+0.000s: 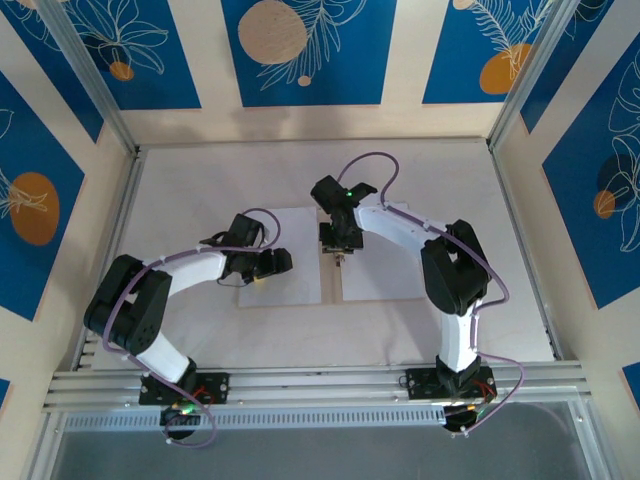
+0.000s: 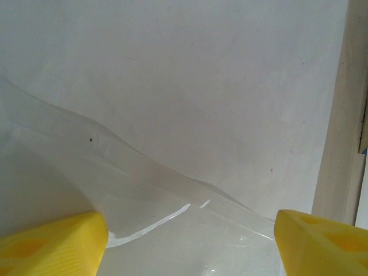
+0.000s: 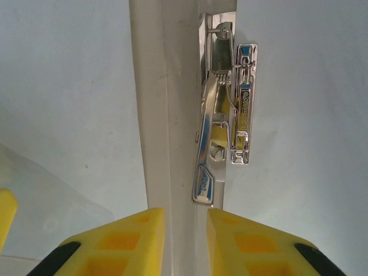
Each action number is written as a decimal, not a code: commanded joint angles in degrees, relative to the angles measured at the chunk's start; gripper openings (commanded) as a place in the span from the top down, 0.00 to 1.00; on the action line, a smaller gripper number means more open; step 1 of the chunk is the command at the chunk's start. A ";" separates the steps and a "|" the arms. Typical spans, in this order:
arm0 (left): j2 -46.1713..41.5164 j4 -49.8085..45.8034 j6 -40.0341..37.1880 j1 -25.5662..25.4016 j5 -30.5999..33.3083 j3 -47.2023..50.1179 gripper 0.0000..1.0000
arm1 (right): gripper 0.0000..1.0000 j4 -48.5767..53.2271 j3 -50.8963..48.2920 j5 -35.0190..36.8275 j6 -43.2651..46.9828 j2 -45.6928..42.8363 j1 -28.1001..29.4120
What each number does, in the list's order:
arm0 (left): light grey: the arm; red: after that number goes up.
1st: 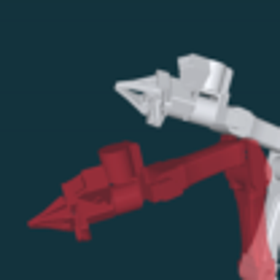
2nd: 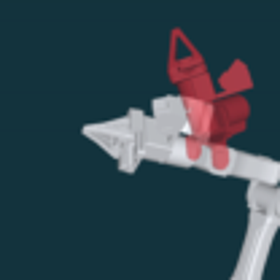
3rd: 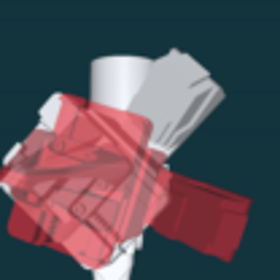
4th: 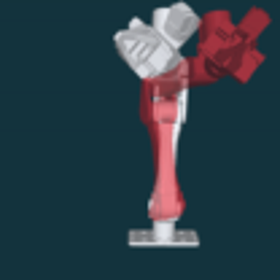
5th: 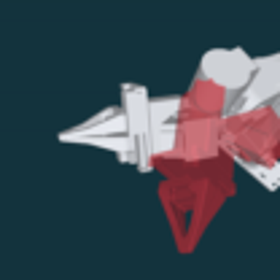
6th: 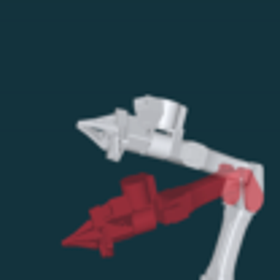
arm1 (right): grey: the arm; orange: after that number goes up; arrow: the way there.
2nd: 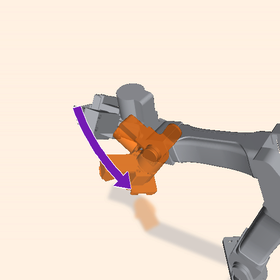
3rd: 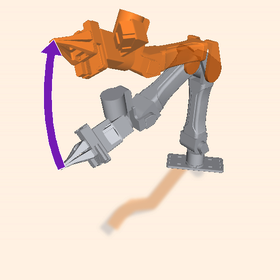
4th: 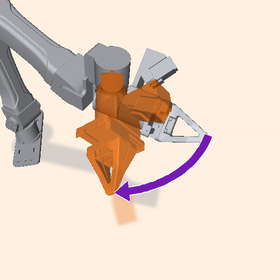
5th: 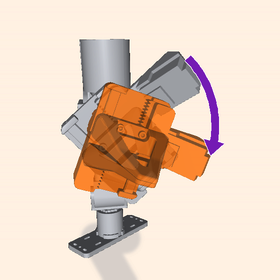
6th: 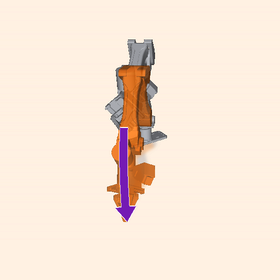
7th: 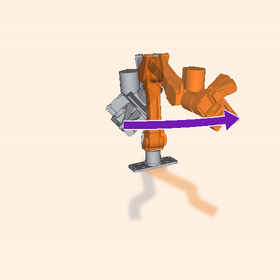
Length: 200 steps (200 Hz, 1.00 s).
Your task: Put the files into the folder
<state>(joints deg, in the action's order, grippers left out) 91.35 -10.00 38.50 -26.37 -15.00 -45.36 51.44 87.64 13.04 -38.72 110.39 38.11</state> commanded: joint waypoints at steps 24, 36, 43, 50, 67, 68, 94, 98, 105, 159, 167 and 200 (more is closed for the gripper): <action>1.67 -2.56 0.00 0.31 -1.52 2.20 0.22 | 0.74 0.32 0.33 1.04 -1.01 0.84 -0.40; 1.72 -2.55 0.00 0.28 -1.52 2.14 0.22 | 0.75 0.46 0.49 1.18 -1.01 1.01 -0.53; 1.64 -2.57 0.01 0.27 -1.51 2.14 0.22 | 0.75 0.49 0.58 1.24 -0.94 1.05 -0.57; 1.76 -2.57 0.04 0.29 -1.47 2.12 0.22 | 0.76 0.51 0.65 1.37 -0.92 1.11 -0.57; 1.80 -2.51 -0.03 0.27 -1.61 2.12 0.22 | 0.75 0.85 0.79 1.67 -0.84 1.31 -0.74; 1.81 -2.54 -0.06 0.27 -1.61 2.12 0.22 | 0.75 0.90 0.88 1.74 -0.88 1.36 -0.71; 1.91 -2.48 -0.01 0.20 -1.60 2.21 0.22 | 0.73 1.30 1.14 2.17 -0.67 1.58 -0.66; 1.90 -2.46 -0.07 0.26 -1.61 2.24 0.22 | 0.73 1.31 1.16 2.17 -0.66 1.51 -0.67; 1.98 -2.44 -0.09 0.22 -1.68 2.23 0.22 | 0.73 1.34 1.26 2.15 -0.66 1.65 -0.67; 2.00 -2.37 -0.01 0.27 -1.69 2.30 0.22 | 0.73 1.67 1.86 2.30 -0.57 2.11 -0.84; 2.06 -2.30 0.03 0.25 -1.78 2.30 0.22 | 0.73 1.73 1.95 2.34 -0.57 2.19 -0.84; 2.25 -2.14 0.04 0.25 -1.87 2.29 0.22 | 0.74 1.57 2.06 2.12 -0.42 2.11 -0.85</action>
<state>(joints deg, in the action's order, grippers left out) 91.35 -9.32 38.50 -26.37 -15.44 -45.04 51.96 88.18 14.81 -39.07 111.77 37.47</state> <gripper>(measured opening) 0.784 0.269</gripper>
